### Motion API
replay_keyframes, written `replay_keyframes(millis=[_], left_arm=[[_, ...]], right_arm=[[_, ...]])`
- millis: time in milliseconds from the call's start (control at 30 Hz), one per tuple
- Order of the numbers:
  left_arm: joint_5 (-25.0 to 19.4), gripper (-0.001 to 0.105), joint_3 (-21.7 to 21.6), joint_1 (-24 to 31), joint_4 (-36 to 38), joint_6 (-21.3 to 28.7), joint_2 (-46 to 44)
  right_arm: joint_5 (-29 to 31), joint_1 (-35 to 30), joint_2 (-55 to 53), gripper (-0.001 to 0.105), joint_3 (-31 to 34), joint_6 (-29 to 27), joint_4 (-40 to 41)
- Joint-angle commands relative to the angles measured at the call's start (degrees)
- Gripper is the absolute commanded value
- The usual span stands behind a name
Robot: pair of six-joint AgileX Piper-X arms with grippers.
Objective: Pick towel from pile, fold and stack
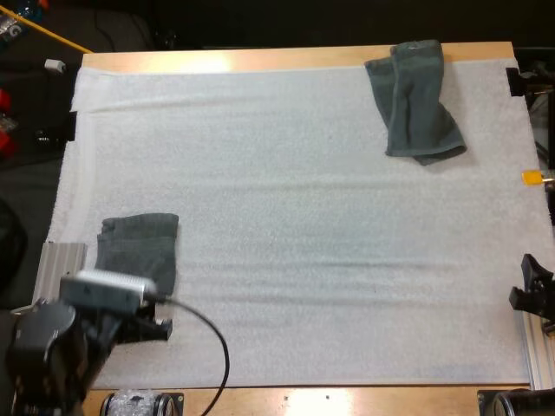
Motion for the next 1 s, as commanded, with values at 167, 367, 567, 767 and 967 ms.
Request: replay_keyframes(millis=[167,367,567,767,967], left_arm=[[-1.0,0.065,-0.5,-0.3,3.4,0.9,-8.2],[-1.0,0.065,-0.5,-0.3,8.2,0.9,-14.5],[-1.0,0.065,-0.5,-0.3,12.3,1.6,-21.1],[-1.0,0.065,-0.6,-0.3,18.0,1.8,-28.5],[-0.5,0.065,-0.5,-0.3,19.3,2.0,-28.8]], right_arm=[[0.0,-0.4,-7.6,0.071,-0.4,-0.7,2.7],[0.0,-0.4,-15.0,0.071,-0.4,-0.5,7.2],[-0.1,-0.4,-22.5,0.071,-0.4,-0.4,8.4],[-0.4,-0.4,-26.9,0.071,-0.9,-0.2,11.8],[-0.8,-0.4,-27.0,0.071,-0.4,-0.2,12.6]])
